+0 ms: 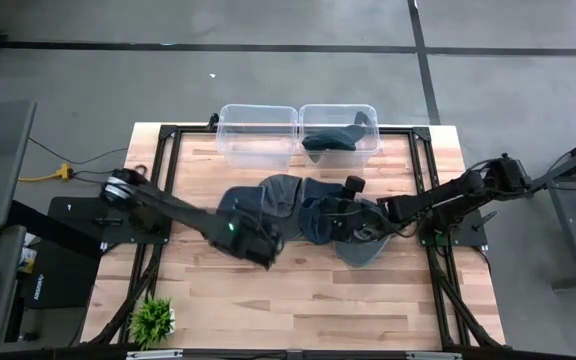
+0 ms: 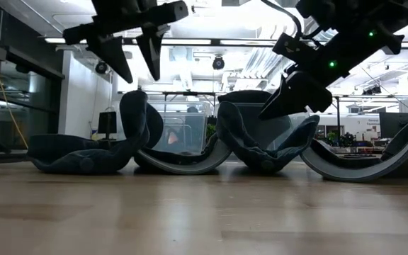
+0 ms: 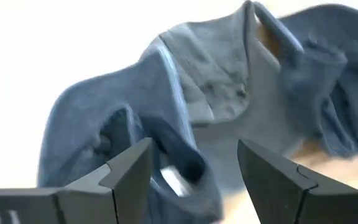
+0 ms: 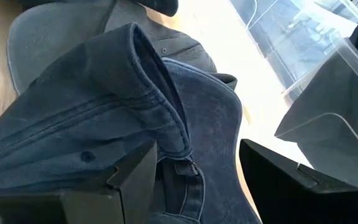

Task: Pick & Place hat
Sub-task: Put the left blue cap into the right transparent bin

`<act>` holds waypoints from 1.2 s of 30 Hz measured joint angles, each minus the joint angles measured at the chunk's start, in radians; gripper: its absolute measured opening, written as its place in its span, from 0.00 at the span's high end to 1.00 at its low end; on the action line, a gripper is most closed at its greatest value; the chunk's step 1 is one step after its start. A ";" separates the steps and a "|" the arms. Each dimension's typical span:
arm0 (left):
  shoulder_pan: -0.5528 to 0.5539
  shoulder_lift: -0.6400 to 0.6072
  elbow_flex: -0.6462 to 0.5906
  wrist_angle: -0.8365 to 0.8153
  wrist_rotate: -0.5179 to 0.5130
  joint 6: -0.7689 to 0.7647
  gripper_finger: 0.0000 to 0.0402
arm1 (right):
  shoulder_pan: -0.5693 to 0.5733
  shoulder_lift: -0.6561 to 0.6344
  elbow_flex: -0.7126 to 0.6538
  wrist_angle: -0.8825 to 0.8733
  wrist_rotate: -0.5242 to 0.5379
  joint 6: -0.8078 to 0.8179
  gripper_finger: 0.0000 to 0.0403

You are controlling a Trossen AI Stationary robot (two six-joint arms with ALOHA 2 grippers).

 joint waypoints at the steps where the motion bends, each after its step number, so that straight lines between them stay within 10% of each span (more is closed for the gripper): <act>1: -0.018 0.023 0.013 -0.023 -0.002 -0.028 0.42 | -0.002 0.000 0.000 0.000 0.000 0.000 0.44; 14: -0.153 0.209 0.068 -0.107 -0.070 -0.368 0.42 | -0.003 0.000 0.000 0.022 0.001 0.003 0.44; 36: 0.019 0.244 0.066 0.035 0.011 -0.070 0.42 | -0.003 0.000 0.000 0.032 0.002 0.008 0.44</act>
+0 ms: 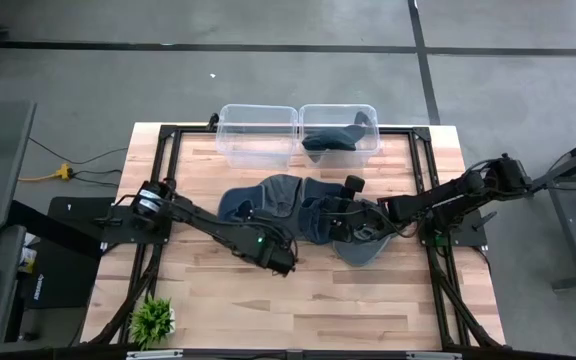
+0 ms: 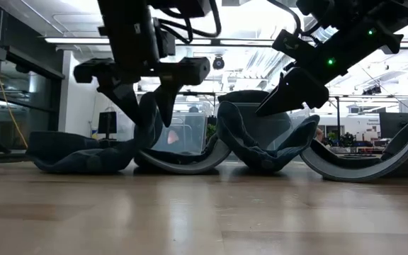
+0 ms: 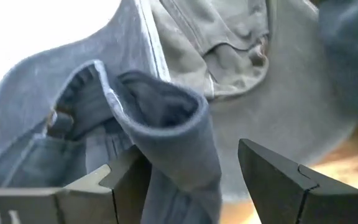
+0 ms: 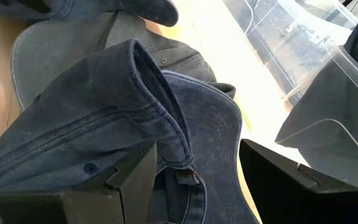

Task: Pick & Place hat
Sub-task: Put the left blue cap into the right transparent bin

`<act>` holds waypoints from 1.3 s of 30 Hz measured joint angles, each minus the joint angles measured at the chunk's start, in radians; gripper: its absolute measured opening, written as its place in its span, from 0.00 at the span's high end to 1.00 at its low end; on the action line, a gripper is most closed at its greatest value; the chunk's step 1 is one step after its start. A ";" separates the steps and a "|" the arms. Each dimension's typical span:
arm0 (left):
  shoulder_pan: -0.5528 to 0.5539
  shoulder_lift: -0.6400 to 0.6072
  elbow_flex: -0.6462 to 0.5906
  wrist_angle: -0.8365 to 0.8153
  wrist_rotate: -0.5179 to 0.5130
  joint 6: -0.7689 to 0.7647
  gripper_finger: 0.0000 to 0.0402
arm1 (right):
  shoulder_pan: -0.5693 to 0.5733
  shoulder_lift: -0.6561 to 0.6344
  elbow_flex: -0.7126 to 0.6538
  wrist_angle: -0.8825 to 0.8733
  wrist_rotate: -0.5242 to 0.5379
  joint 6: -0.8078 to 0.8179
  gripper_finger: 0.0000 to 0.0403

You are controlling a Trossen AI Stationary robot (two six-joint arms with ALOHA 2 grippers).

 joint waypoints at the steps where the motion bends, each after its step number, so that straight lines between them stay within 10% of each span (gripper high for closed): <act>1: 0.007 0.000 0.000 0.000 0.001 0.011 0.42 | 0.000 0.000 0.000 0.000 0.000 0.000 0.44; 9: 0.019 0.000 0.000 -0.005 0.008 0.057 0.52 | 0.000 0.000 0.000 0.013 0.000 -0.004 0.44; 18: 0.019 0.000 0.000 -0.024 0.028 0.119 0.96 | 0.000 0.000 0.000 0.015 0.000 -0.001 0.44; 26: 0.019 -0.024 0.033 -0.091 0.056 0.177 0.99 | 0.015 -0.041 0.000 0.014 -0.001 -0.016 0.44; 39: -0.028 -0.030 0.508 -0.431 -0.141 0.405 1.00 | 0.082 -0.245 0.000 0.014 -0.002 -0.107 0.44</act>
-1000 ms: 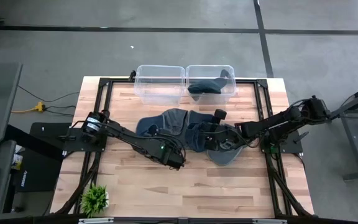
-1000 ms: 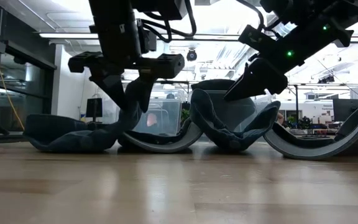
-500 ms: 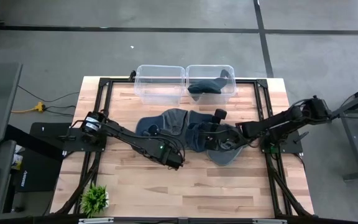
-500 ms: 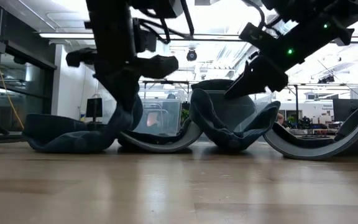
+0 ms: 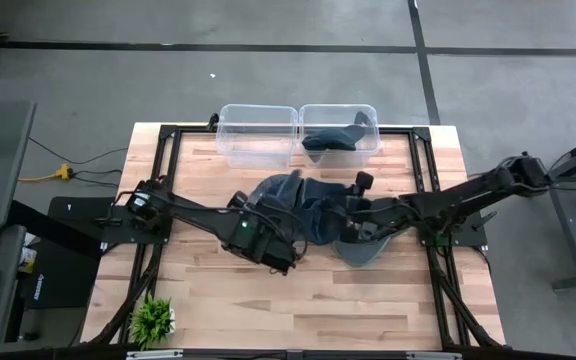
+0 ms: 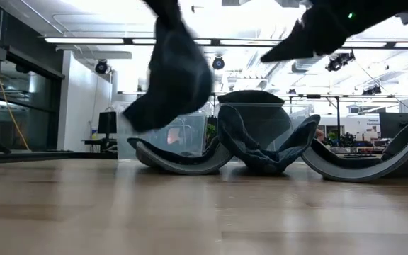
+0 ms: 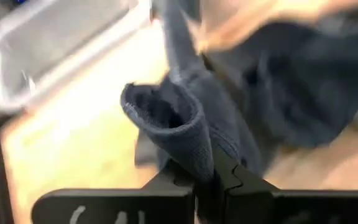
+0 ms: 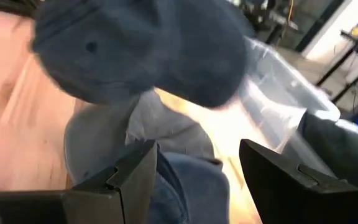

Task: Pick & Place hat
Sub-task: Put the left blue cap into the right transparent bin

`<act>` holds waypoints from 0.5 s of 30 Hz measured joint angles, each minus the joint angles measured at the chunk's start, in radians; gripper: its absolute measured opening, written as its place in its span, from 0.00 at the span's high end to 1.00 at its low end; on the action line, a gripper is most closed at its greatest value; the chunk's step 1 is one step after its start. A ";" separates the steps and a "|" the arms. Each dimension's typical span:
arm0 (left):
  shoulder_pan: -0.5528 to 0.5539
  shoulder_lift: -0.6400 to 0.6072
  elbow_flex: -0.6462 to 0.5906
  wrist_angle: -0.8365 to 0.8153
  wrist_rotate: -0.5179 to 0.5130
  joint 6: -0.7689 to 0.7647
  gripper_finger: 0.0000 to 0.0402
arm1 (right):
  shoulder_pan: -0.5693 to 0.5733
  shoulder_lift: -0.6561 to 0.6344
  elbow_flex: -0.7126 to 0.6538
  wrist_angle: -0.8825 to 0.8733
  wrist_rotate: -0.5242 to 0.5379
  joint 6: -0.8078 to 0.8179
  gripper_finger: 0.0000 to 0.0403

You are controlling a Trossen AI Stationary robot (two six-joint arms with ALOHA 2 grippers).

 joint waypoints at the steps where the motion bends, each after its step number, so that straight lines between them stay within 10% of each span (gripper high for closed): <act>1: 0.000 0.000 0.030 -0.001 -0.030 0.030 1.00 | 0.005 -0.015 0.000 -0.001 -0.001 -0.016 0.44; 9: 0.025 -0.001 0.265 0.000 -0.160 0.273 1.00 | 0.050 -0.136 0.000 -0.002 -0.134 -0.206 0.44; 15: 0.063 -0.002 0.294 -0.001 -0.117 0.421 1.00 | 0.073 -0.258 0.000 0.000 -0.015 -0.330 0.44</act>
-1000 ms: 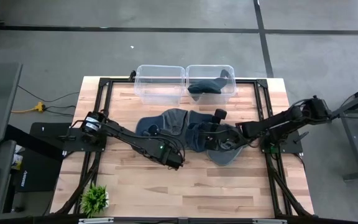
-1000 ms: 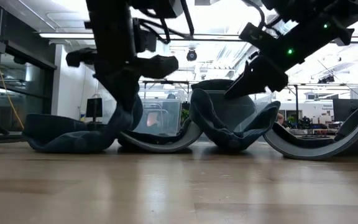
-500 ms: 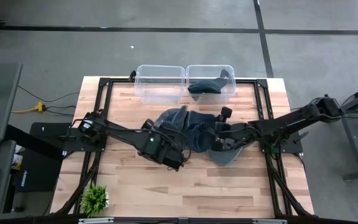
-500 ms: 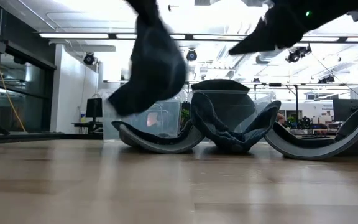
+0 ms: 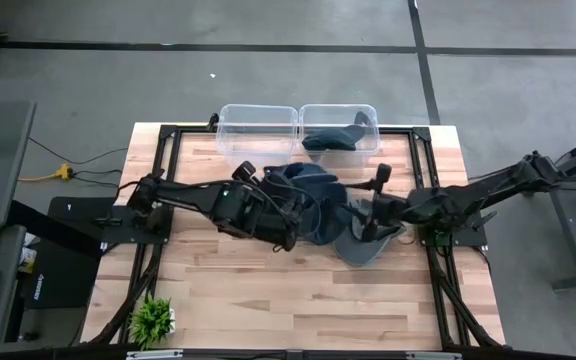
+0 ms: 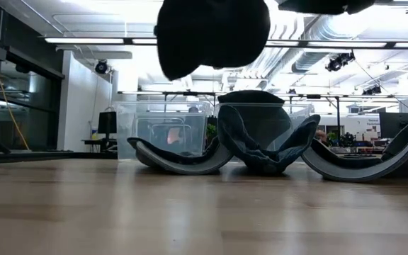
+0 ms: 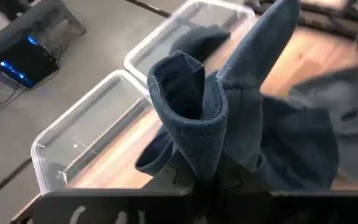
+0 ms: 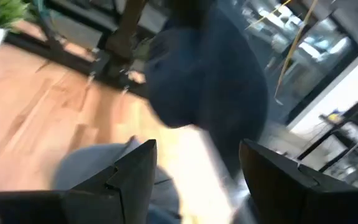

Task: Pick & Place hat
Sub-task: Put the left blue cap into the right transparent bin

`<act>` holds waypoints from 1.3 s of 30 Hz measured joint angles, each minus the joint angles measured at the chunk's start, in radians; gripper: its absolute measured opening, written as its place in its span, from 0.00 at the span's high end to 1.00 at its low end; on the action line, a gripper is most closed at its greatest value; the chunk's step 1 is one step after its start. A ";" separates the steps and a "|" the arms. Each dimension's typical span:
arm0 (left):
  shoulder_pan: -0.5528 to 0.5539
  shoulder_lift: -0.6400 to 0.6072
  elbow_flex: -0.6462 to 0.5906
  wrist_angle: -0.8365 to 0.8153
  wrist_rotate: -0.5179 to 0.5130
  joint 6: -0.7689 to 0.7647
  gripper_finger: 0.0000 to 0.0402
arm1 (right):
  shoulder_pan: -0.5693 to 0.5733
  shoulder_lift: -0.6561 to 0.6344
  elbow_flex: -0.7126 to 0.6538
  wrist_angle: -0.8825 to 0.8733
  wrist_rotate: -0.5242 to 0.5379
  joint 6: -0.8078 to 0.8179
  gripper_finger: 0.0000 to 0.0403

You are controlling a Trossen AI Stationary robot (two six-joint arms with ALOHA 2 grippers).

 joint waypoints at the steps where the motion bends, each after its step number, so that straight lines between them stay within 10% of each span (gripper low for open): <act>1: 0.006 0.000 0.000 0.000 0.014 0.027 1.00 | -0.001 -0.019 0.000 0.000 -0.004 -0.025 0.44; 15: 0.049 0.000 0.000 0.009 0.102 0.514 1.00 | -0.008 -0.155 0.000 0.000 -0.042 -0.101 0.44; 29: 0.002 0.001 0.000 0.041 0.154 0.996 1.00 | -0.228 -0.152 0.000 0.004 -0.437 0.081 0.44; 39: 0.003 0.001 0.000 0.143 0.118 1.009 1.00 | -0.304 -0.044 0.000 0.053 -0.613 0.176 0.44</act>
